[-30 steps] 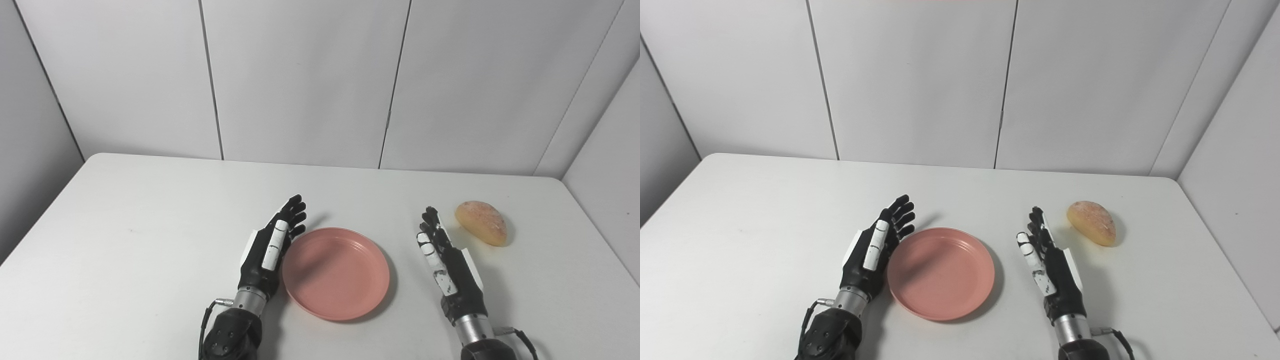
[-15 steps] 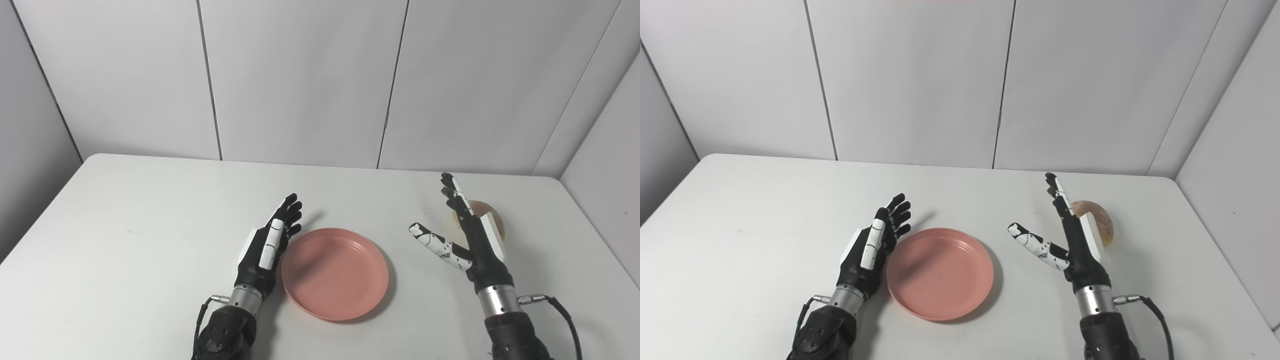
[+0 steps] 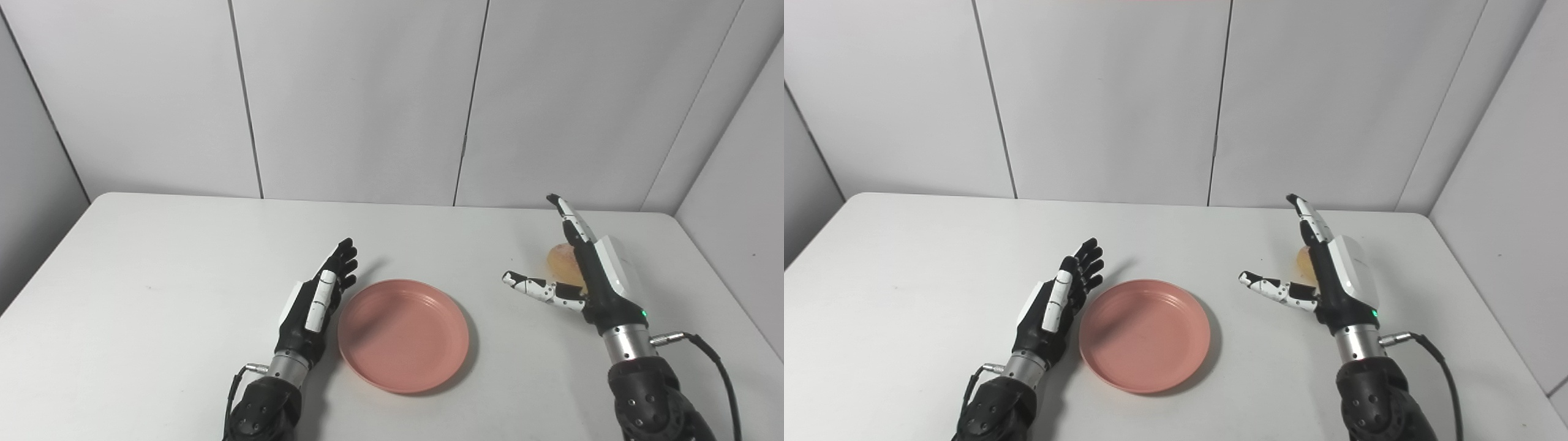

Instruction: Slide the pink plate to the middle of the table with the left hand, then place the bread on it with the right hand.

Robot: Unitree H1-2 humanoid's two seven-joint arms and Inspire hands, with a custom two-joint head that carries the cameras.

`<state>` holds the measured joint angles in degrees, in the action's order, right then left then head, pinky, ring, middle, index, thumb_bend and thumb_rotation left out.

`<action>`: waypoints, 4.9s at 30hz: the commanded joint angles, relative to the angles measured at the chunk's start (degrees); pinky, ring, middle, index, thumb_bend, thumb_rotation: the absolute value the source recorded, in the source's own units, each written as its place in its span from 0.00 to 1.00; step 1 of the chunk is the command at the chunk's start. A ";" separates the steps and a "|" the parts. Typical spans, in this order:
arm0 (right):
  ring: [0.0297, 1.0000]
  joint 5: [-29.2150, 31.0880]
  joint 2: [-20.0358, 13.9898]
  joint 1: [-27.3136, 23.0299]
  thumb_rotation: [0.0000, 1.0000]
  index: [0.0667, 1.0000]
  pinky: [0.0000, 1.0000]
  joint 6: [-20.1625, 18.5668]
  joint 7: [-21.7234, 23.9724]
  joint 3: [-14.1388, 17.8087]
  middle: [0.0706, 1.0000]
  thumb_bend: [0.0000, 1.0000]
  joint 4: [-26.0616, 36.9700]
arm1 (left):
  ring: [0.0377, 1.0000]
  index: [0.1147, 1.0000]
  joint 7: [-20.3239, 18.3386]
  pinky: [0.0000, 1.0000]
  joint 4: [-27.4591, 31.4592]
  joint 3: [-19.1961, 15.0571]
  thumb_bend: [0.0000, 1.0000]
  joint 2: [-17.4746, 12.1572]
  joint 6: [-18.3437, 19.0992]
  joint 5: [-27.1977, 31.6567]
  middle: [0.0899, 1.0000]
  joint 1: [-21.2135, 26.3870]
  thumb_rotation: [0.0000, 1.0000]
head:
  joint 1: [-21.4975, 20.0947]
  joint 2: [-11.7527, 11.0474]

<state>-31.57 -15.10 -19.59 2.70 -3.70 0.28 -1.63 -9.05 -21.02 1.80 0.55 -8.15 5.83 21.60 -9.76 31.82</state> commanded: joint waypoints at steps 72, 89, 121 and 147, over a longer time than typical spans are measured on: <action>0.42 -0.71 -10.75 -16.99 0.00 0.56 0.41 -3.07 -9.53 -6.48 0.43 0.52 -33.58 | 0.96 0.90 -0.13 0.95 0.77 0.17 0.72 -0.72 -2.01 -0.56 0.96 -1.29 0.99 | -1.25 0.48; 0.37 1.51 -7.99 -14.91 0.00 0.52 0.35 0.24 -12.37 -5.71 0.45 0.50 -22.38 | 0.97 0.90 -0.49 0.95 1.19 -0.31 0.72 -0.60 -2.08 0.48 0.96 -1.40 0.98 | -1.15 0.79; 0.37 1.25 3.76 -8.83 0.00 0.53 0.32 -0.01 -1.50 -11.31 0.44 0.50 5.81 | 0.96 0.89 -0.11 0.95 1.23 -0.29 0.71 -0.99 -1.36 0.21 0.95 -1.61 0.98 | -0.46 0.01; 0.36 0.07 5.55 -1.21 0.00 0.52 0.32 6.19 3.42 -16.92 0.43 0.50 5.02 | 0.96 0.91 -0.05 0.96 7.16 0.41 0.74 -0.26 2.58 0.18 0.97 -4.59 0.98 | 4.52 -1.05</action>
<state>-31.68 -9.22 -19.84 6.62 -0.45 -16.80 2.42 -9.18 -14.87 2.02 0.07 -5.37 6.06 17.70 -6.24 30.41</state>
